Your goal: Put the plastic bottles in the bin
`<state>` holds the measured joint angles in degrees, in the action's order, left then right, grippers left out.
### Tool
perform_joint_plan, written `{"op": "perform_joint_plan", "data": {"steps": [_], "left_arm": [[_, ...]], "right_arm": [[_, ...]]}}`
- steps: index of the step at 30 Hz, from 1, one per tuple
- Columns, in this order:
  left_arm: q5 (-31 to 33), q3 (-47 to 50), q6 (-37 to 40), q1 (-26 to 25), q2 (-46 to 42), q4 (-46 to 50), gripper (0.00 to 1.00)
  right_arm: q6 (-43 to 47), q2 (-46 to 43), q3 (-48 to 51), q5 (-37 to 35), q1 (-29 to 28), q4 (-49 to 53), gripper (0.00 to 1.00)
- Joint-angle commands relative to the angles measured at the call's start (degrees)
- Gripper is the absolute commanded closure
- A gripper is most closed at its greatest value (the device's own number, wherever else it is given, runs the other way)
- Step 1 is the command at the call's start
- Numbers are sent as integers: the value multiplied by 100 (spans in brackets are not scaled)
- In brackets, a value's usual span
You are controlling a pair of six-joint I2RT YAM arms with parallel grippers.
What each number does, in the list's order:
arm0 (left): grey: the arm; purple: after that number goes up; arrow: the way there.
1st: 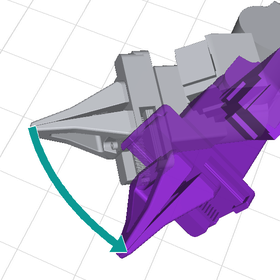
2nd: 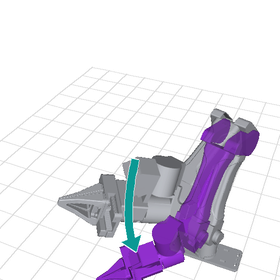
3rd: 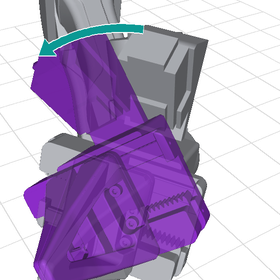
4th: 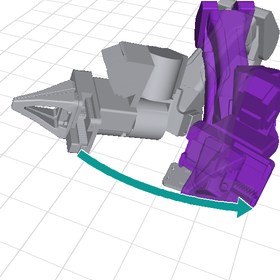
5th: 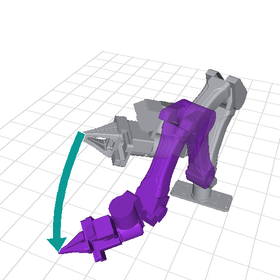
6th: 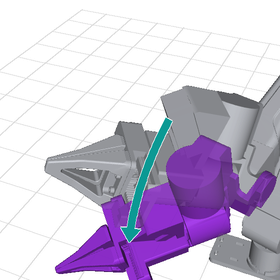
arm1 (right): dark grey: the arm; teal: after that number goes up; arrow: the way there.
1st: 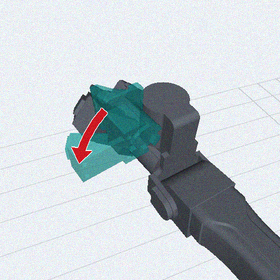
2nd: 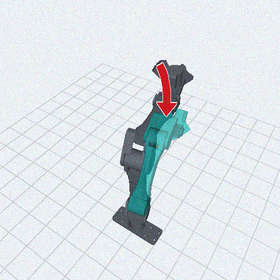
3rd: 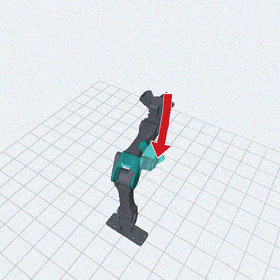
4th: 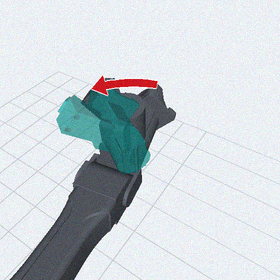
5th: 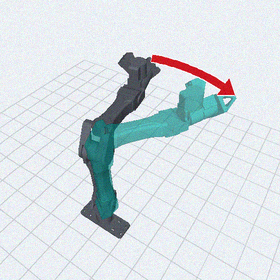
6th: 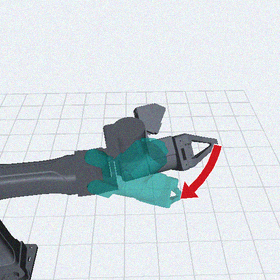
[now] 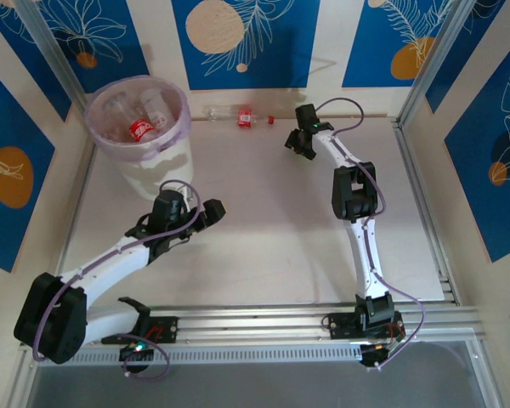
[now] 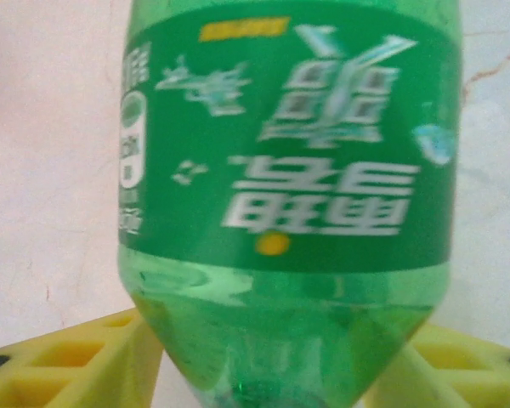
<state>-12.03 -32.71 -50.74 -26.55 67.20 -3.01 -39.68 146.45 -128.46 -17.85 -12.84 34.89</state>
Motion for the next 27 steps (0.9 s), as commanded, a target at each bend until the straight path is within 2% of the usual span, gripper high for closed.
{"op": "perform_joint_plan", "data": {"steps": [1, 4, 12, 15, 18, 22, 27], "left_arm": [[-98, -25, -32, -74, -75, -26, 0], [-89, -17, -50, -79, -84, -38, 0], [-109, -95, -59, -84, -129, 10, 0], [-165, -192, -67, -81, -102, 4, 0], [-283, -284, -128, -87, -20, -116, 0], [-570, -366, -461, -80, 278, -699, 0], [-1172, -545, -1370, -78, 1020, -2137, 0]], "right_arm": [[135, -279, 262, 2, 71, 75, 44], [186, -432, 490, 5, 102, -40, 51], [375, -898, 1161, 26, 151, -391, 63], [649, -1200, 1568, 117, 140, -594, 70], [941, -1697, 2264, 268, 134, -956, 72], [1376, -2591, 3385, 771, 124, -1263, 72], [2202, -4051, 5078, 1899, -40, -1797, 72]]}}
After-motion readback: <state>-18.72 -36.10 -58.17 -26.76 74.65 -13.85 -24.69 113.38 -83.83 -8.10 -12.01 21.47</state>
